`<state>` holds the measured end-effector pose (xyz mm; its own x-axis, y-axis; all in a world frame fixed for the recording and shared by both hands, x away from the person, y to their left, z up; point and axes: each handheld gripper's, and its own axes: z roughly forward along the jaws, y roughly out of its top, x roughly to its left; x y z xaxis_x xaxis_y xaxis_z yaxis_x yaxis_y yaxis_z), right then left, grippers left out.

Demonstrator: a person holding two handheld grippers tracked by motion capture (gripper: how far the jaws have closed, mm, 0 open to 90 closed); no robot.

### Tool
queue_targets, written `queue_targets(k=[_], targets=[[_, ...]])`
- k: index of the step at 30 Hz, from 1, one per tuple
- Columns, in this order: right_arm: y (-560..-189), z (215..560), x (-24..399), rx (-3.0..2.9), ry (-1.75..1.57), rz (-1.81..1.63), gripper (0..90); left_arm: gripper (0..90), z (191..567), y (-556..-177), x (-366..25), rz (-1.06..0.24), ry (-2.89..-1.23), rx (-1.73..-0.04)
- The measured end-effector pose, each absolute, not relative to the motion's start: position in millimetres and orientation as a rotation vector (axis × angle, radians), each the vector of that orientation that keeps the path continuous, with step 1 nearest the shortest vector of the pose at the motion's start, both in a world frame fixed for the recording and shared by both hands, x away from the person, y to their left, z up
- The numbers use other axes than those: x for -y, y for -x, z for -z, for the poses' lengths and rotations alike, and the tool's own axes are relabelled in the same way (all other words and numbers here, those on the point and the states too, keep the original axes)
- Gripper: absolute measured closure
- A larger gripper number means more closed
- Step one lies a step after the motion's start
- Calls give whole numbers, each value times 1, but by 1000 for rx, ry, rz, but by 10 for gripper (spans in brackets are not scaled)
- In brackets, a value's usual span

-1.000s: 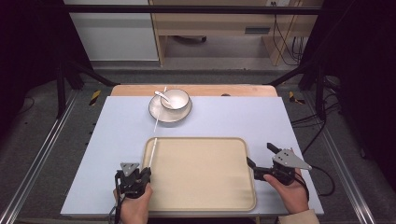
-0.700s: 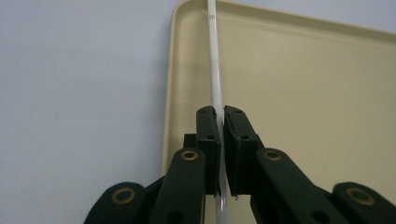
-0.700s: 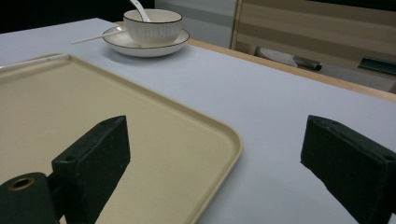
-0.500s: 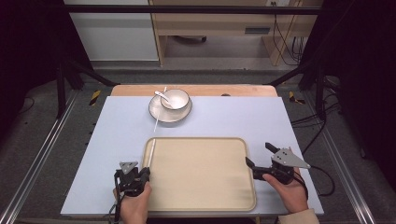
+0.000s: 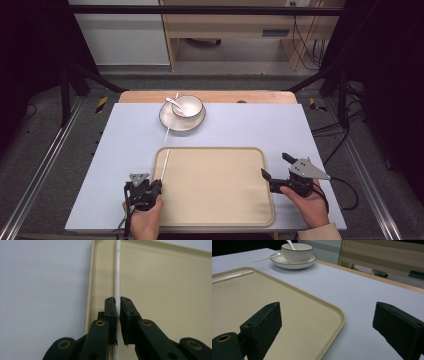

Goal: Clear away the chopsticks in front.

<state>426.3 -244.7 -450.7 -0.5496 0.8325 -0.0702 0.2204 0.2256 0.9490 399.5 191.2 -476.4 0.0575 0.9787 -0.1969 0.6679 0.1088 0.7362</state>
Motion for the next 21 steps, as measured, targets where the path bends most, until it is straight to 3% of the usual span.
queue_targets(k=[5, 10, 14, 21], targets=[[-426, 451, 245, -1910, -969, -1337, 84, 785, 469, -402, -187, -598, -1652, -1635], [-426, 451, 245, -1912, -968, -1337, 84, 678, 455, -416, -187, -637, -1697, -1558], [-427, 451, 245, -1915, -964, -1332, 83, 643, 439, -442, -183, -732, -1837, -1453], [-430, 451, 247, -1906, -979, -1318, 80, 557, 427, -502, -195, -667, -1933, -1403]])
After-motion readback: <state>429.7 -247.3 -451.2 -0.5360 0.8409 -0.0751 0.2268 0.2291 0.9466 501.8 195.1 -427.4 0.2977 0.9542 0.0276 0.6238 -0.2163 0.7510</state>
